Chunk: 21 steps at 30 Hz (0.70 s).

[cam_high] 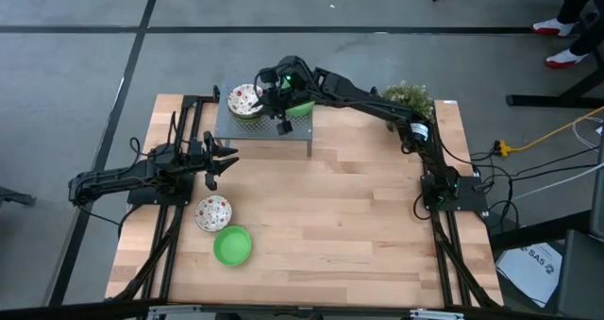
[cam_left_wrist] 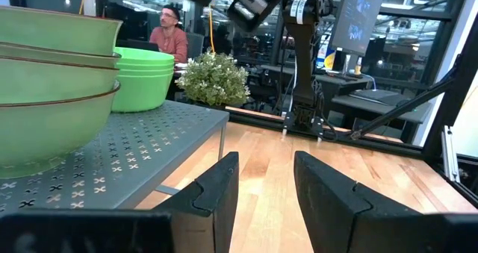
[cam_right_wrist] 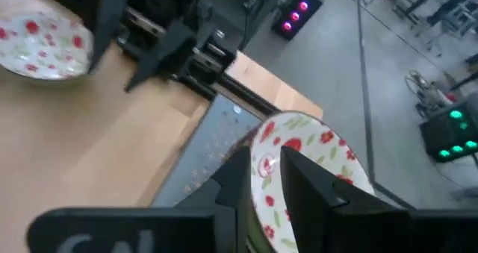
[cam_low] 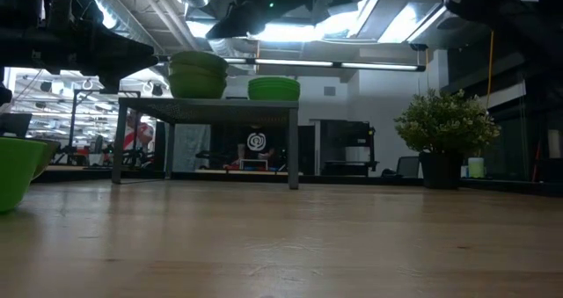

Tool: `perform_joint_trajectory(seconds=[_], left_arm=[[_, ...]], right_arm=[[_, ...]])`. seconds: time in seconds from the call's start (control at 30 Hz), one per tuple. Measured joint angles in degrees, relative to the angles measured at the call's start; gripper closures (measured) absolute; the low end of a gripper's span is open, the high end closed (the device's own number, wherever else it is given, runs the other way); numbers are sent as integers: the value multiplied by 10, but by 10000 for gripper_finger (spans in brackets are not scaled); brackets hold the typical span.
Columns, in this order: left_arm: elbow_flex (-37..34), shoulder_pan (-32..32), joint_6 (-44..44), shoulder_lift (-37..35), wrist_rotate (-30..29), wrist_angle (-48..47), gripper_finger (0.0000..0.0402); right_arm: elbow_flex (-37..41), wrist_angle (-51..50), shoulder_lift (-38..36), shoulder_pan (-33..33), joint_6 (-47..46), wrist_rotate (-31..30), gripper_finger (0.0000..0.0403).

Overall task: Pick & Place Mini bowls
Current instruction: Stack the white bowl on top of the white bowl on the shelf

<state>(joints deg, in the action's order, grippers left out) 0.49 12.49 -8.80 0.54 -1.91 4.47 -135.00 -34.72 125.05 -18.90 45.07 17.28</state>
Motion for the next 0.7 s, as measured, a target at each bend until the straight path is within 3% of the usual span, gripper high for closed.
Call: perform_joint_trajectory(seconds=[0.13,0.3,0.37,0.7], left_arm=[[0,0,0,0,1,0,276],[0,0,112,3,124,-18,276],[0,0,135,4,142,-16,276],[0,0,141,4,136,-17,276]], right_arm=[[0,0,-15,-3,0,14,328],[0,-5,-36,-7,-30,24,328],[0,-10,-43,-8,-43,24,328],[0,-19,-64,-3,-140,21,327]])
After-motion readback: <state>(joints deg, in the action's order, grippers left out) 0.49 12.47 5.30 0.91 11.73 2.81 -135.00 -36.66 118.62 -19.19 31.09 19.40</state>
